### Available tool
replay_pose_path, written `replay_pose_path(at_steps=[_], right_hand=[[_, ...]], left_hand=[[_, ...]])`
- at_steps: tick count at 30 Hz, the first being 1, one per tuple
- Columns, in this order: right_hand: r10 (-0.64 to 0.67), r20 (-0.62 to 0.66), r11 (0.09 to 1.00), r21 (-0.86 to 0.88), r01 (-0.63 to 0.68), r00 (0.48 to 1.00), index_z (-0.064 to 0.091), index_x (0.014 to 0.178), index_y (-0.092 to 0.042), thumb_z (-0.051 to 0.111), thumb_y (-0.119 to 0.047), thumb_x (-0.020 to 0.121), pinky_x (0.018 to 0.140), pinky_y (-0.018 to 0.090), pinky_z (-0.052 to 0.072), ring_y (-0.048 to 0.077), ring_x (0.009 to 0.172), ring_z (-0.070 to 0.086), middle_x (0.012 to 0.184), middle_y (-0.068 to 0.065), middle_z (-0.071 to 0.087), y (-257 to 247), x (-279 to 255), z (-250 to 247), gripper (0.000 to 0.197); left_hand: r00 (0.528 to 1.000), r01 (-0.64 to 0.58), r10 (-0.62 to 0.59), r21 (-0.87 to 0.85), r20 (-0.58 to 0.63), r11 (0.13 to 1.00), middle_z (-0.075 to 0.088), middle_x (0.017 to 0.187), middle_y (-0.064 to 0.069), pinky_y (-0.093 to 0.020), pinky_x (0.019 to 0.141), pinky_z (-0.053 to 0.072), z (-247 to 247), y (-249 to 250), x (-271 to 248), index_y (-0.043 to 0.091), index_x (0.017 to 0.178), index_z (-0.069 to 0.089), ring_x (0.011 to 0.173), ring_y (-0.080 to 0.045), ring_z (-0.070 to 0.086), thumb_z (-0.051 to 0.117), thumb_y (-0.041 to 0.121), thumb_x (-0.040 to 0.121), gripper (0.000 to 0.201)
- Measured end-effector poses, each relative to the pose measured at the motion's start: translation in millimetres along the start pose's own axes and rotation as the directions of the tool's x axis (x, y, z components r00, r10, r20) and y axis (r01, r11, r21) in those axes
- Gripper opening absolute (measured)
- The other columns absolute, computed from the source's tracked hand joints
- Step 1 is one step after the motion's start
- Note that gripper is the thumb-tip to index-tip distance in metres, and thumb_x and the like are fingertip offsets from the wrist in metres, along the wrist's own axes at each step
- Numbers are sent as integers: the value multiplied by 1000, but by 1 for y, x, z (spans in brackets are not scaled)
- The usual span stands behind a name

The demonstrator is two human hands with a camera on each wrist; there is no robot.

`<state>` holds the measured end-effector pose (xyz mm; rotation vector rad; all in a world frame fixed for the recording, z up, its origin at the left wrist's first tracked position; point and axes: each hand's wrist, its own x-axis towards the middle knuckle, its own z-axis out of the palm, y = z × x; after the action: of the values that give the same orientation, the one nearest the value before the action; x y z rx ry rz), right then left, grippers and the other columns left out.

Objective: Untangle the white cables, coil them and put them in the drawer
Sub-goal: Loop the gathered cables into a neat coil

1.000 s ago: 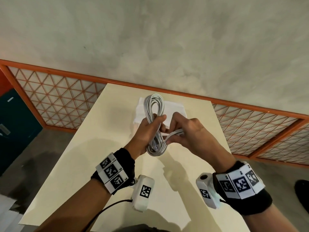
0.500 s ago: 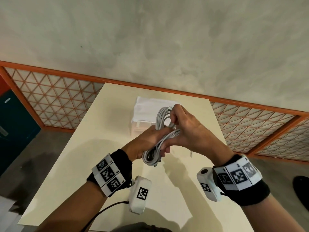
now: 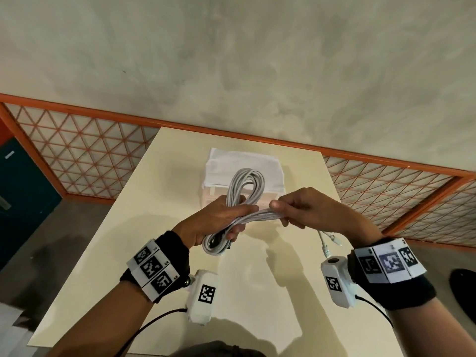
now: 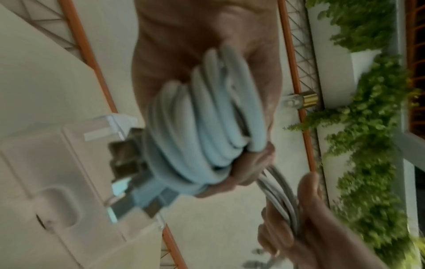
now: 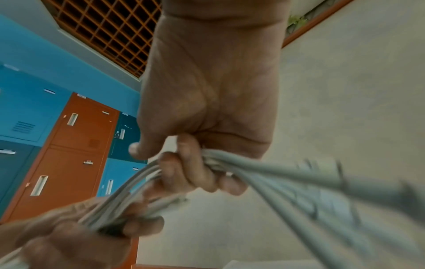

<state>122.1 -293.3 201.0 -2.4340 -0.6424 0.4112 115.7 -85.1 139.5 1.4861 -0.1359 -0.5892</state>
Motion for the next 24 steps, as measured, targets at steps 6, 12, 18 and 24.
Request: replay_pose_path(at_steps=[6,12,18,24], right_hand=[[-37,-103,999,5,38,994,64,68,-12,39,-37,99,59,27,39,8,49,41,55,-4,56,-6,8,3,47],[9,-301,932,347,100,954,52,82,1,59,-21,92,47,21,26,11,46,26,52,13,38,-27,14,4,25],[89,-380,925,374,65,921,44,94,-11,62,-10,86,42,21,29,17,40,31,47,10,44,-38,26,16,20],[251,-478,925,375,-63,842,45,87,-18,64,-10,76,44,22,36,10,36,42,55,9,57,-23,35,19,24]], left_hand=[[999,-43,44,4,-18,999,37,48,4,-22,44,34,13,-17,7,20,67,47,41,-13,33,54,68,80,51],[960,147,-23,-434,278,889,40,40,2,-19,39,27,13,-16,5,9,74,48,29,-9,31,18,88,67,85],[993,113,-110,-72,43,991,43,40,1,-18,39,30,20,-15,9,8,73,44,31,-10,34,30,38,102,44],[997,78,-78,96,1,992,43,47,-3,-22,43,33,29,-2,-1,11,65,49,37,-13,36,-1,73,85,82]])
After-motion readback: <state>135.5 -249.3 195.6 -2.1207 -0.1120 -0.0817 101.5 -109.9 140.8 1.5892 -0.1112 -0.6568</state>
